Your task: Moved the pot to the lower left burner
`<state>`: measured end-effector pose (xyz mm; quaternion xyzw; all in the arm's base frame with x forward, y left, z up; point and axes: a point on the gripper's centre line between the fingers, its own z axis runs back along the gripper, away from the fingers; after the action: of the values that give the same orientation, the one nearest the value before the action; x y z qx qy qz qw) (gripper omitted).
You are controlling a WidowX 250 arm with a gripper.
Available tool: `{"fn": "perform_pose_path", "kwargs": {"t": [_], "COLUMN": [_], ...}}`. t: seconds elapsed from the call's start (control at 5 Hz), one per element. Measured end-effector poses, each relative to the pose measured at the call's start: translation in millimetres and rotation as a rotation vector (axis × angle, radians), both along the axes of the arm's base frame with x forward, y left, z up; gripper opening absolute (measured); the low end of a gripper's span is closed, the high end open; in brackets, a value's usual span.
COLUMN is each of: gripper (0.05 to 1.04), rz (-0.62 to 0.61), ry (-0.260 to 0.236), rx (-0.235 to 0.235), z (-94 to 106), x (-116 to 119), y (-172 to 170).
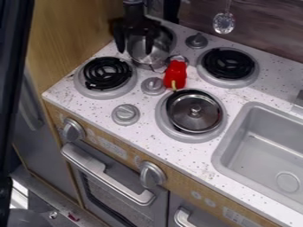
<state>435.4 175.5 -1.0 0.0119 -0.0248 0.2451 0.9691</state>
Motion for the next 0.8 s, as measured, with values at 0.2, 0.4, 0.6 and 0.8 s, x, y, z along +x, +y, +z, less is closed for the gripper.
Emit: {"fn": "perform_pose_path", "kwargs": {"t": [0.2,0.4,0.6,0.8], "gripper": [0.999,0.999,0.999,0.964], "rz": [0.036,0.05,0.061,0.06], "ry": [-0.002,0.009,0.037,0.044], "rx": [0.008,0.003,-0.022,-0.038], "z": [-1.0,-12.4,-29.6,-38.4], "x": [2,1,2,7], "y": [11,17,15,9]}}
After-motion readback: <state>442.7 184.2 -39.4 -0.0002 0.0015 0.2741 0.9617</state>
